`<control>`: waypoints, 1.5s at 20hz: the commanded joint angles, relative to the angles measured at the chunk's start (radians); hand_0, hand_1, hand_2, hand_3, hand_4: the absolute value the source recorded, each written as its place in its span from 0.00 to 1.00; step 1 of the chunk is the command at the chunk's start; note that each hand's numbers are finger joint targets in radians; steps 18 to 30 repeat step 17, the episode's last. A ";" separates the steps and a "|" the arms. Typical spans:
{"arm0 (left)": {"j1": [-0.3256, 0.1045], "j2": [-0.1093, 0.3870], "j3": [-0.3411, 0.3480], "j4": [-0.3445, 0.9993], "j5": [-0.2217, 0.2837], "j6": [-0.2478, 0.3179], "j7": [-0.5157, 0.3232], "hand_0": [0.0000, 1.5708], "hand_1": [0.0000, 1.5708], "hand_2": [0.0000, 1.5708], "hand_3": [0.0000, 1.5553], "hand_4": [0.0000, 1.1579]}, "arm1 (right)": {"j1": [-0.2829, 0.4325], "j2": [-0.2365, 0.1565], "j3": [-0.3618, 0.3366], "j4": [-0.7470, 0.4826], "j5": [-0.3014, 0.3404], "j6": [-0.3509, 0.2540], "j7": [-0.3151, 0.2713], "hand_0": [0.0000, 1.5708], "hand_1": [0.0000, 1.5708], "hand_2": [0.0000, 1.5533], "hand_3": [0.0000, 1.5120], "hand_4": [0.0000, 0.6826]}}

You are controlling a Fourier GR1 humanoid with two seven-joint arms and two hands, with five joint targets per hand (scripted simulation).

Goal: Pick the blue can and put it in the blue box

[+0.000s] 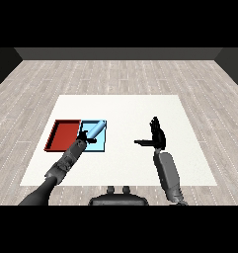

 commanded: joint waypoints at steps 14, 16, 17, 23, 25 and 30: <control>-0.007 0.014 0.186 -0.180 0.129 0.409 -0.353 0.00 0.00 0.00 0.00 0.00 | 0.019 -0.011 0.016 0.023 0.046 -0.006 -0.043 0.00 0.00 0.00 0.00 0.00; 0.010 0.027 0.245 -0.311 0.188 0.338 -0.521 0.00 0.00 0.00 0.00 0.00 | -0.038 -0.042 0.001 0.019 0.039 0.010 -0.021 0.00 0.00 0.00 0.00 0.00; 0.044 0.031 0.262 -0.338 0.205 0.319 -0.578 0.00 0.00 0.00 0.00 0.00 | 0.007 -0.081 -0.001 -0.010 0.041 0.042 -0.031 0.00 0.00 0.00 0.00 0.00; 0.044 0.031 0.262 -0.338 0.205 0.319 -0.578 0.00 0.00 0.00 0.00 0.00 | 0.007 -0.081 -0.001 -0.010 0.041 0.042 -0.031 0.00 0.00 0.00 0.00 0.00; 0.044 0.031 0.262 -0.338 0.205 0.319 -0.578 0.00 0.00 0.00 0.00 0.00 | 0.007 -0.081 -0.001 -0.010 0.041 0.042 -0.031 0.00 0.00 0.00 0.00 0.00; 0.044 0.031 0.262 -0.338 0.205 0.319 -0.578 0.00 0.00 0.00 0.00 0.00 | 0.007 -0.081 -0.001 -0.010 0.041 0.042 -0.031 0.00 0.00 0.00 0.00 0.00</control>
